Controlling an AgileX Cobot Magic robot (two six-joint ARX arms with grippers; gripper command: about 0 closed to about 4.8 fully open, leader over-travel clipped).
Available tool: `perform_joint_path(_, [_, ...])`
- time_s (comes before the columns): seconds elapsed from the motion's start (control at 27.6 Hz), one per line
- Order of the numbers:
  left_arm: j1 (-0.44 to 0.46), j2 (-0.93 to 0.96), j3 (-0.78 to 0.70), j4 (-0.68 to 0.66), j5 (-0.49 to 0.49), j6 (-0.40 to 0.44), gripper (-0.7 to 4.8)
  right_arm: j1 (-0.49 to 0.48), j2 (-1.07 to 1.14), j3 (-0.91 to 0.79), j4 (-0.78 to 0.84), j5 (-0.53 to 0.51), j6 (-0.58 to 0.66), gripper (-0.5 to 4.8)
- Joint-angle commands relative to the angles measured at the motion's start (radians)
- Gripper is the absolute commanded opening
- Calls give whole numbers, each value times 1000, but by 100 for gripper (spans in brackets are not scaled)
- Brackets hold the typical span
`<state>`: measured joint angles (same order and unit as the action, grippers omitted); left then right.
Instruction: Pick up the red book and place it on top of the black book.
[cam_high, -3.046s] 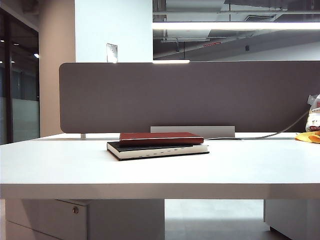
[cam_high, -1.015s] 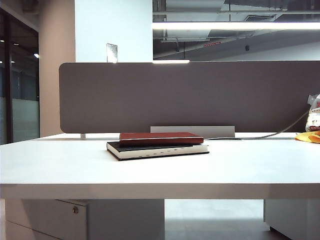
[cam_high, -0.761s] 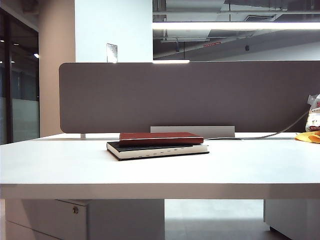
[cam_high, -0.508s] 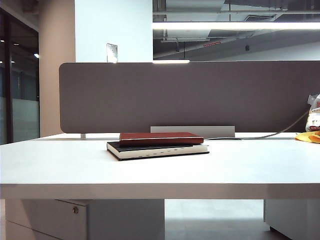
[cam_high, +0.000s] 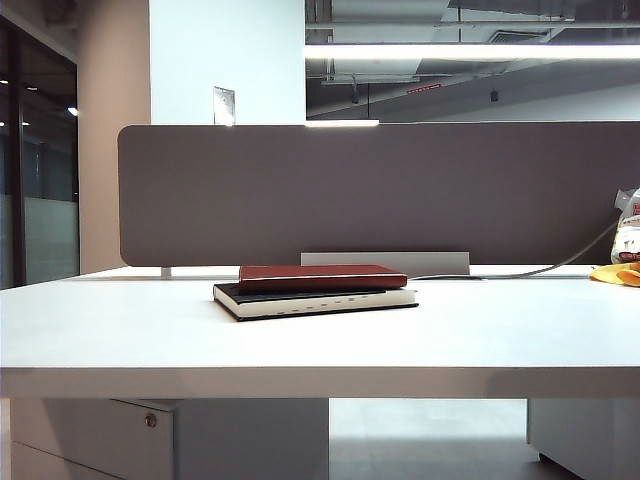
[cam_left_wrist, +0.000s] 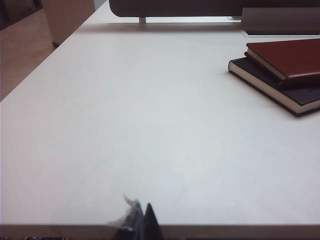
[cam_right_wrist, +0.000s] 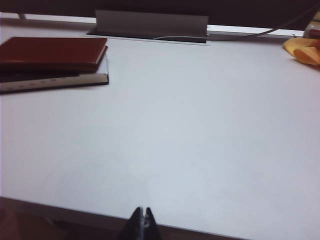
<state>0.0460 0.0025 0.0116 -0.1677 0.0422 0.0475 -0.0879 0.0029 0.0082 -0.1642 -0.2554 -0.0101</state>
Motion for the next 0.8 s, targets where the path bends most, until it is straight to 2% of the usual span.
perform_joint_path(0.04, [2,1,-5,-4,7,-6,-6,-2,0,-3,32,-5,41,-4])
perform_joint_path(0.29, [2,1,-5,-4,7,-6,-6,-2,0,-3,193,108,149,-4])
perform_joint_path(0.62, [2,1,-5,-4,7,-6,-6,-2,0,-3,98,212,142,-4])
perform_joint_path(0.8, [2,1,-5,-4,7,-6,-6,20,0,-3,80,219,136,-4])
